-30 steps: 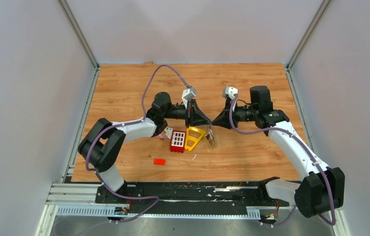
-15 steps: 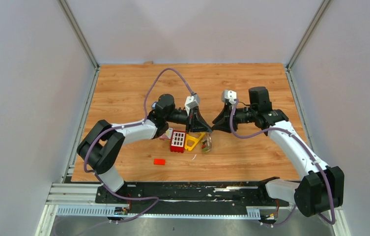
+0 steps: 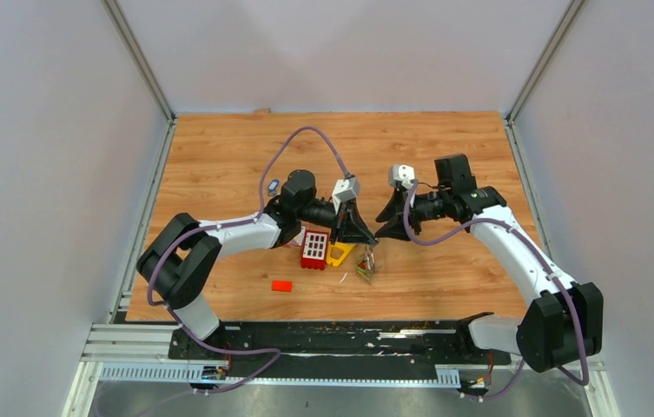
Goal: Put the keys on the keyring
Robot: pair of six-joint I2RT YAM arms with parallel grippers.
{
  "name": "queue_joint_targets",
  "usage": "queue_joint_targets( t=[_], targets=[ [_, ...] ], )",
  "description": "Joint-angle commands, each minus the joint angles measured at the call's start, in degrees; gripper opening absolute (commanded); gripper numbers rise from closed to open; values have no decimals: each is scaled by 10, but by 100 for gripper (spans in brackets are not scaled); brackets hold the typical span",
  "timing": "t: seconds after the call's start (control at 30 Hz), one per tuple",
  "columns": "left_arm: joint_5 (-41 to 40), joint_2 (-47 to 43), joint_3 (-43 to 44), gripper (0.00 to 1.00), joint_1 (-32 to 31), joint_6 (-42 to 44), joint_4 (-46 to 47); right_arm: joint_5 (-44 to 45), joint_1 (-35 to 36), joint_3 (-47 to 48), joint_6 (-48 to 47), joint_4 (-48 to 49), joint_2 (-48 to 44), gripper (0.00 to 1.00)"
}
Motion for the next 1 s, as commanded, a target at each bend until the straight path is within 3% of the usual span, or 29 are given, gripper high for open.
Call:
queue_joint_targets(
  t=[0.0, 0.2, 0.57, 0.77, 0.97],
  targets=[
    [6, -35, 4, 0, 1, 47, -1, -30, -8, 23, -48, -50, -12, 44],
    [-17, -53, 6, 0, 1, 125, -69, -50, -9, 23, -95, -106, -13, 47],
    [-21, -55, 8, 0, -2, 140, -83, -78, 9, 40, -127, -144, 22, 47],
    [-20, -57, 7, 0, -3, 139, -82, -67, 16, 37, -118, -132, 33, 43],
    [-21, -57, 7, 0, -3, 135, -77, -67, 23, 37, -116, -131, 43, 32]
  ],
)
